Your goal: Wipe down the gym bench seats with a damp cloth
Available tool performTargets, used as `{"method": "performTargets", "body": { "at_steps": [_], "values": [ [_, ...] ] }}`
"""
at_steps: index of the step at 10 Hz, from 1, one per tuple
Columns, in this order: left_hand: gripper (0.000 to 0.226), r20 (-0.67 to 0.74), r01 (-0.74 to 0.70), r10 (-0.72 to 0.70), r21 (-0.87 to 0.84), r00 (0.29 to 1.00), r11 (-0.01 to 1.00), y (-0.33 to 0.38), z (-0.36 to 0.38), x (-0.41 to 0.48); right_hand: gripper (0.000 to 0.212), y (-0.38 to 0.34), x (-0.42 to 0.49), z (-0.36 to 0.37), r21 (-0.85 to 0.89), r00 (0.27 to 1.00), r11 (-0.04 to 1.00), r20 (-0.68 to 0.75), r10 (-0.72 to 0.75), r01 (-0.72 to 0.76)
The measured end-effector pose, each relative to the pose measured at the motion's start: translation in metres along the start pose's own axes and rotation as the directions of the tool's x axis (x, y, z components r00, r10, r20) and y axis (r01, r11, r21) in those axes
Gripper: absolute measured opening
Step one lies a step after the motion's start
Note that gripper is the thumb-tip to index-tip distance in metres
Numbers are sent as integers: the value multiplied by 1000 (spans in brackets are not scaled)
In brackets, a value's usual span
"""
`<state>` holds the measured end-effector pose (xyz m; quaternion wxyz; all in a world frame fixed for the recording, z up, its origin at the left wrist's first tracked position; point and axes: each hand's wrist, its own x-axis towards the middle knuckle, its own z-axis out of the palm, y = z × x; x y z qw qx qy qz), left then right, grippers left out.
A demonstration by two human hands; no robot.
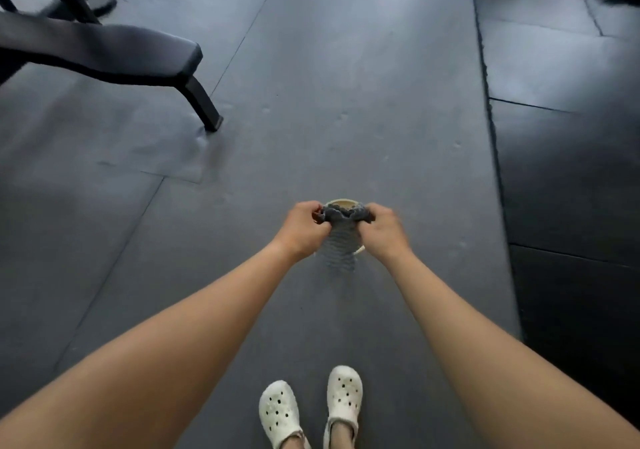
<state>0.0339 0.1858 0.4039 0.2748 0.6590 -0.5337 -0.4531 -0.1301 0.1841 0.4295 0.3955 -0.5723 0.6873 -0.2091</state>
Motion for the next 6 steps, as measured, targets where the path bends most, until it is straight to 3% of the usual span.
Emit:
{"method": "performTargets", "body": {
  "at_steps": [3,4,5,6],
  "values": [
    [13,49,-56,54,28,997,998,-157,102,143,17,159,149,108,-21,996,998,-62,61,-62],
    [9,175,8,-32,136,984,991,-211,140,156,21,222,164,142,-82,981,978,25,192,-189],
    [21,434,28,-163,301,886,953,-253,169,166,33,277,173,173,-160,931,948,198,305,-277],
    [41,500,63,-254,367,828,928,-268,182,178,46,301,181,189,-148,894,930,258,365,-337]
  ]
}}
